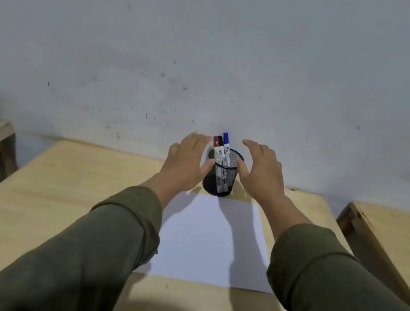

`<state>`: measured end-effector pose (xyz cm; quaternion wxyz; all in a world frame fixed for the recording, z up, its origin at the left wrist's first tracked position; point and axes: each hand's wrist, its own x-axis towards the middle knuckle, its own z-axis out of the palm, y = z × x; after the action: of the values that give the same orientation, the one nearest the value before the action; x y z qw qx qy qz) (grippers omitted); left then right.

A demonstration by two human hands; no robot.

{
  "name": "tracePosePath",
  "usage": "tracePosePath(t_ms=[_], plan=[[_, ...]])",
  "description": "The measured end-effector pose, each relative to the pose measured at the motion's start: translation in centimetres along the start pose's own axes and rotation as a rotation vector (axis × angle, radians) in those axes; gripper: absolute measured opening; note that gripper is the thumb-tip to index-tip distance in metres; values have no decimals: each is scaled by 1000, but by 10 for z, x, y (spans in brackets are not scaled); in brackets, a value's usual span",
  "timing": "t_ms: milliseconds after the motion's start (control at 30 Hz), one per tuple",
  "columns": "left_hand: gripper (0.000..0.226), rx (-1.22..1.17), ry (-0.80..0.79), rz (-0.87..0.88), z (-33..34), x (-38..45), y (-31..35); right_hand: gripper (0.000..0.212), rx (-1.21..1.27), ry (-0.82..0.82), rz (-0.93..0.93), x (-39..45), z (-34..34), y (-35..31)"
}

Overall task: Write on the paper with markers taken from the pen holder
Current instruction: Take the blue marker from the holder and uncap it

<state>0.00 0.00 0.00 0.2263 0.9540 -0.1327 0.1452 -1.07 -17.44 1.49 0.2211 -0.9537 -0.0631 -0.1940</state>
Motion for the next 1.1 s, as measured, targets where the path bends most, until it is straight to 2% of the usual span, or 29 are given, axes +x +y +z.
tracePosePath(t_ms=[267,433,633,867,1100], plan=[[55,76,-116,53,30,4,-6,47,-74,-41,-42,12,22,10],[53,43,-149,83,35,8,-15,48,-31,-75,-57,38,34,15],[49,-17,-117,121,41,14,-23,49,10,-90,-80,63,44,17],[45,-205,-36,116,51,18,-30,48,16,-103,-89,75,52,21],[42,-249,-4,81,55,17,-28,38,219,-19,-5,67,54,18]])
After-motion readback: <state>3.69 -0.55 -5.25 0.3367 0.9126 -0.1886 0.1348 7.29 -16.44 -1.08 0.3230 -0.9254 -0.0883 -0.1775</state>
